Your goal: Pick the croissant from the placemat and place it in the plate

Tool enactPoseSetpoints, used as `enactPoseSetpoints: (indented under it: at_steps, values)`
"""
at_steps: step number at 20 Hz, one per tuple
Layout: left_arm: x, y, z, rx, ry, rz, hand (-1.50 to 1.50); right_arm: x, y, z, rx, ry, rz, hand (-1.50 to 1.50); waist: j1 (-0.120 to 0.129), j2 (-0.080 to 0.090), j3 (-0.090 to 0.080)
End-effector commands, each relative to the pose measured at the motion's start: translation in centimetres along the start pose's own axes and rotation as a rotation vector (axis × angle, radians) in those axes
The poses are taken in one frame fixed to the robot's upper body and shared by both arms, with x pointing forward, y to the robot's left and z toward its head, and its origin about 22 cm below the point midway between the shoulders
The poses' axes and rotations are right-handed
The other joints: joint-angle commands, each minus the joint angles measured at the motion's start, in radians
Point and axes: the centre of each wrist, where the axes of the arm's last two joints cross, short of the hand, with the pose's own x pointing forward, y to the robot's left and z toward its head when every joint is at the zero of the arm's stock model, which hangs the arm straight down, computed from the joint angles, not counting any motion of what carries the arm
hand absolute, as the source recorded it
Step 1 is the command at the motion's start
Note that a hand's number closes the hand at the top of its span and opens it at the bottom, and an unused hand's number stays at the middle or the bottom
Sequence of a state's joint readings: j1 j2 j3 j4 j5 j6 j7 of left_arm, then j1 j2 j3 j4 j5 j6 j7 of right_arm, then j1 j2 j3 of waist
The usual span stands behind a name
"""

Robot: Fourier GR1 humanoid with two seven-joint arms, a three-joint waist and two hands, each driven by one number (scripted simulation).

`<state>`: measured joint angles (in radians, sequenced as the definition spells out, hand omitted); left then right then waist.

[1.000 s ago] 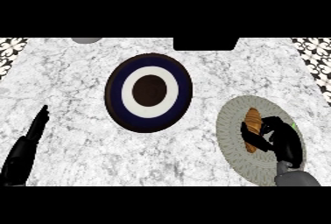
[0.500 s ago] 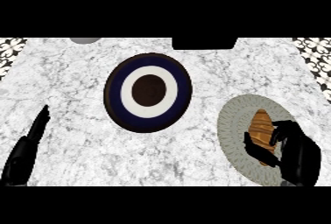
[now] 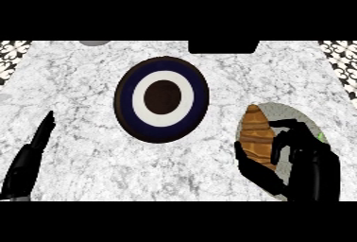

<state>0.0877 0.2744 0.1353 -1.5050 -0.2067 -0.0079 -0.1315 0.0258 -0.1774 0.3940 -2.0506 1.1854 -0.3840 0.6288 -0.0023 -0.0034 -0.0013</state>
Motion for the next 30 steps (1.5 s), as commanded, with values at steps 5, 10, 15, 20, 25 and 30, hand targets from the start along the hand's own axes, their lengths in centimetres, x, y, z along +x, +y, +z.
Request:
enactPoseSetpoints:
  at_steps: [5,10,15,20,25,30]
  values:
    - [0.0,0.6,-1.4,-0.005,0.006,-0.009,0.0,7.3,3.2,-2.8,0.055,-0.069,-0.095,1.5,0.009,0.005,0.001]
    - [0.2,-0.9,-1.2,-0.016,-0.022,0.003,0.0,12.1,5.6,-6.2,0.089,-0.005,-0.128,1.5,0.026,0.008,0.001]
    - [0.5,-1.2,-0.3,-0.023,-0.011,-0.01,0.0,13.1,8.7,-7.8,0.206,0.026,-0.106,1.5,0.027,0.007,0.001]
    - [0.9,0.3,-1.7,-0.029,-0.026,0.002,0.0,14.0,12.6,-9.0,0.266,0.049,-0.085,1.5,0.031,0.01,0.001]
    - [1.7,-1.5,-1.1,-0.044,-0.029,0.002,0.0,12.9,15.6,-11.0,0.35,0.076,-0.104,1.5,0.05,0.014,0.002]
    - [0.5,-1.3,-1.3,-0.06,-0.057,0.0,0.0,12.5,16.6,-10.5,0.295,0.274,-0.245,-1.5,0.073,0.018,0.001]
